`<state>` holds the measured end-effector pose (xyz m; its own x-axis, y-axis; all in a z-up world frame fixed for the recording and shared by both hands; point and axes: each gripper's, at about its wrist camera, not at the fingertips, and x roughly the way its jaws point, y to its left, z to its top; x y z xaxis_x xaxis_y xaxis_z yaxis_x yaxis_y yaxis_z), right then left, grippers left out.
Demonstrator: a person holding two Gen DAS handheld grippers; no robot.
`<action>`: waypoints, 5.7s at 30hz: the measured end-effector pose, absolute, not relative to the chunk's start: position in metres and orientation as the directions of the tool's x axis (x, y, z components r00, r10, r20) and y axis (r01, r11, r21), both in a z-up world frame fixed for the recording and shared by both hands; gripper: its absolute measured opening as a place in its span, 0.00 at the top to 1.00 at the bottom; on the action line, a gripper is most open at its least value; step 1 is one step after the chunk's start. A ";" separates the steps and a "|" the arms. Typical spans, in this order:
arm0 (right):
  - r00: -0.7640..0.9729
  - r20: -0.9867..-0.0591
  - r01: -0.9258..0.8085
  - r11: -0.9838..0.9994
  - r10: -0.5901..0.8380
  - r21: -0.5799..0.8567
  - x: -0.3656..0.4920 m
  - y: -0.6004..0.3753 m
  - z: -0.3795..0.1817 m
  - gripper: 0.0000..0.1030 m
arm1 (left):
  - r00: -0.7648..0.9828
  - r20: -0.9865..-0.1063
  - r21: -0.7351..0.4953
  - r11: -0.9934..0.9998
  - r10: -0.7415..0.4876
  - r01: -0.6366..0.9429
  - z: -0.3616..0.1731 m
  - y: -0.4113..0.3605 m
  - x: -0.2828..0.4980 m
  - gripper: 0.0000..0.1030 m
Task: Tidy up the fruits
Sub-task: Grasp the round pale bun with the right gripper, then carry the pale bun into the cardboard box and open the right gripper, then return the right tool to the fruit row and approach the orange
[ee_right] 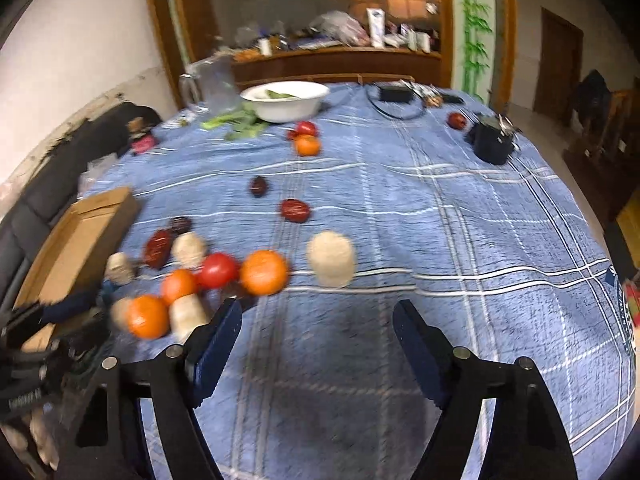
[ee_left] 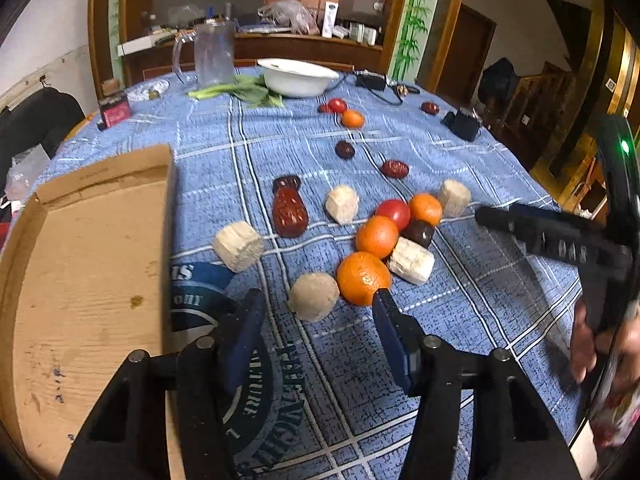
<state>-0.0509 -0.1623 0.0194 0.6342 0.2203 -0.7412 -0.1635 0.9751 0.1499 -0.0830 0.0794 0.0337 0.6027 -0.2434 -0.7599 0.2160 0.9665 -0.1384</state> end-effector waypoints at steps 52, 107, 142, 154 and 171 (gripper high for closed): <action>0.677 -0.600 -0.261 0.901 0.427 0.346 -0.055 -0.146 0.075 0.62 | 0.764 -0.617 -0.198 0.977 -0.188 0.080 0.121 0.177 -0.125 0.72; 0.521 -0.652 -0.491 0.818 0.551 0.300 -0.010 0.049 0.079 0.35 | 0.692 -0.706 -0.328 0.936 -0.152 -0.130 0.119 0.274 -0.059 0.38; 0.592 -0.698 -0.150 0.906 0.403 0.396 -0.007 -0.164 0.008 0.35 | 0.548 -0.741 -0.274 0.920 -0.388 0.281 0.031 0.061 -0.058 0.62; 0.583 -0.719 -0.127 0.916 0.378 0.379 0.028 -0.154 0.002 0.35 | 0.567 -0.743 -0.240 0.932 -0.355 0.270 0.015 0.062 -0.045 0.62; 0.568 -0.756 -0.094 0.938 0.325 0.333 0.052 -0.139 -0.003 0.35 | 0.587 -0.711 -0.297 0.922 -0.388 0.249 0.017 0.076 -0.050 0.68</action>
